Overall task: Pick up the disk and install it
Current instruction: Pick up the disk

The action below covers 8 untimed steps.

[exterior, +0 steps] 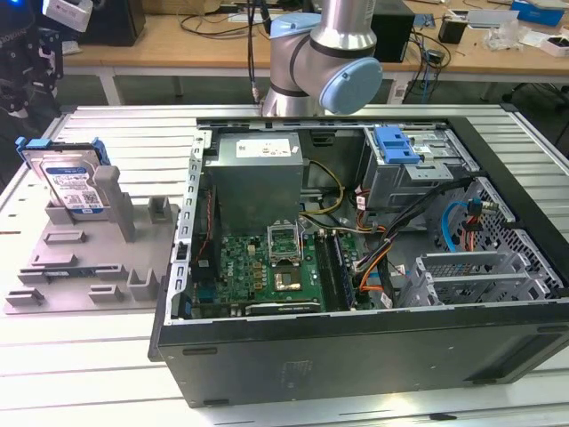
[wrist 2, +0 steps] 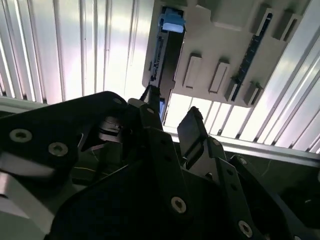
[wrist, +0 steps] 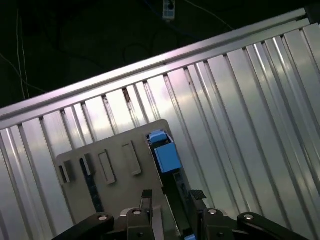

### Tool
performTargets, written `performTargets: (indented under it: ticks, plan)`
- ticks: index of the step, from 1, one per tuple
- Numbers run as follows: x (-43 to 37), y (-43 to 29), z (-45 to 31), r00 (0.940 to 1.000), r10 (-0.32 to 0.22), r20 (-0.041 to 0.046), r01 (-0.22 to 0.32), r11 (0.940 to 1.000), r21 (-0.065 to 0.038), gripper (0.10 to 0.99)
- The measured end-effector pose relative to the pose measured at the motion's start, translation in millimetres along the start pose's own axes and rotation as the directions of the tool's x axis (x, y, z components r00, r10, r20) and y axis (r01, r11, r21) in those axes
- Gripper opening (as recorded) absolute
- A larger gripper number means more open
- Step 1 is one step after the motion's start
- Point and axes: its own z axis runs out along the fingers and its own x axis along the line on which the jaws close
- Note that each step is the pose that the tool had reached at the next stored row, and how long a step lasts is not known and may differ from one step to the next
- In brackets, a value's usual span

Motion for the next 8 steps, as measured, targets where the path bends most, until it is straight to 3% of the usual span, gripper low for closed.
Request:
performTargets:
  ticks: [4, 5, 8]
  plan:
    - [0.0, 0.0, 0.1, 0.9961, -0.088, -0.0063, 0.088, 0.9961, -0.001, 0.431]
    - [0.0, 0.0, 0.1, 0.9932, -0.117, -0.0083, 0.116, 0.9932, -0.002, 0.498]
    - [-1.0, 0.3, 0.2, 0.986, -0.166, -0.0119, 0.166, 0.9861, -0.003, 0.498]
